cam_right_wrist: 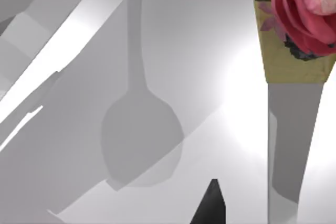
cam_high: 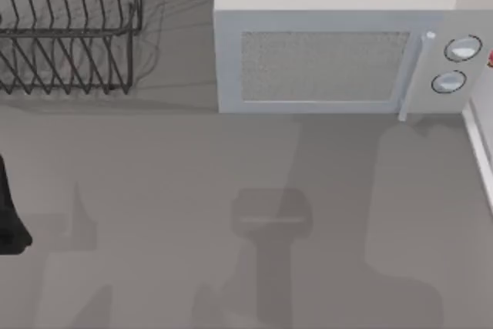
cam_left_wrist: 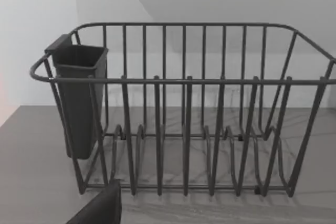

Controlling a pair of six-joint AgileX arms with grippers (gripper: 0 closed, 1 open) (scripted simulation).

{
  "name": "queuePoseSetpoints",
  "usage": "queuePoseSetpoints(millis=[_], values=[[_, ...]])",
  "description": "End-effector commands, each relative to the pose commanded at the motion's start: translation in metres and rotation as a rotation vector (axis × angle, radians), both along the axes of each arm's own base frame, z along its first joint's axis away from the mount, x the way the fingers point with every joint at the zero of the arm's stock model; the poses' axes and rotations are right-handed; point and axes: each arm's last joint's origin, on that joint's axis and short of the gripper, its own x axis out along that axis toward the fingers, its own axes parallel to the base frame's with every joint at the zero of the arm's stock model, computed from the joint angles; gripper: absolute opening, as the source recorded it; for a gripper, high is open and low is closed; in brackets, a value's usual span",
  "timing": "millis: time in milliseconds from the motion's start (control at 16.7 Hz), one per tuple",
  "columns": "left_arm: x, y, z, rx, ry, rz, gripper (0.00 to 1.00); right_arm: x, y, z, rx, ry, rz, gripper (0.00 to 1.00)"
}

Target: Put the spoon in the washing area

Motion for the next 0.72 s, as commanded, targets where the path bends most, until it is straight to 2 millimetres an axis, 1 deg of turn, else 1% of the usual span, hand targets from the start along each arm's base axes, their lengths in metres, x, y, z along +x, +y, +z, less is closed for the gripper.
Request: queuePoseSetpoints(millis=[300,720], values=[[0.0,0.0,0.0,0.0,0.0,0.0,1.0,-0.0001,-0.0003,-0.0009,0.0,-0.003,-0.001,0.0],[0.0,0.0,0.0,0.0,0.0,0.0,1.0,-0.0001,-0.0003,-0.0009,0.0,-0.003,-0.001,0.53]])
